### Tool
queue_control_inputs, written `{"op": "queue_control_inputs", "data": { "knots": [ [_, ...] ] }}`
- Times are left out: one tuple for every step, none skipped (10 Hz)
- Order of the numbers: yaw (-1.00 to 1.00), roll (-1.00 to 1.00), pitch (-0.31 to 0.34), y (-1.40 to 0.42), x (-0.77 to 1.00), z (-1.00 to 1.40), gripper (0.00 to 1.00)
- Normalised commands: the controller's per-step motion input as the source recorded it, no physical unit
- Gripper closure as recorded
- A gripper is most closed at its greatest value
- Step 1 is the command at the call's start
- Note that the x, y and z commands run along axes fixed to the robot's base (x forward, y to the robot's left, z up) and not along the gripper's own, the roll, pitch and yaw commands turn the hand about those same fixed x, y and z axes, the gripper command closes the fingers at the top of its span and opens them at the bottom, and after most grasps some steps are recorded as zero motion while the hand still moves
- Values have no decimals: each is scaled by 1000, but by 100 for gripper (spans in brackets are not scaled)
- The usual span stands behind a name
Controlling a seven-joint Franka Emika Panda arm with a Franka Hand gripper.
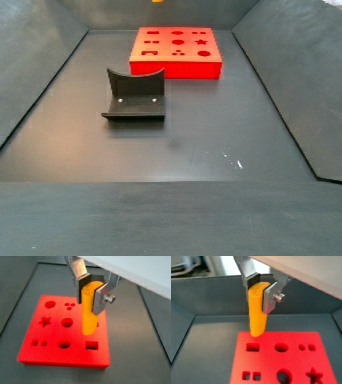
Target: Insert the oval object.
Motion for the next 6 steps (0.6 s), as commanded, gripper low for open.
{"op": "queue_control_inputs", "data": {
  "knots": [
    [-1000, 36, 31, 0, 0, 0, 100],
    [-1000, 37, 36, 0, -3, 0, 100],
    [-1000, 44, 47, 0, -23, 0, 100],
    [-1000, 57, 63, 0, -40, 0, 100],
    [-1000, 79, 96, 0, -71, 0, 100],
    [-1000, 81, 96, 0, -74, 0, 100]
  ]
}}
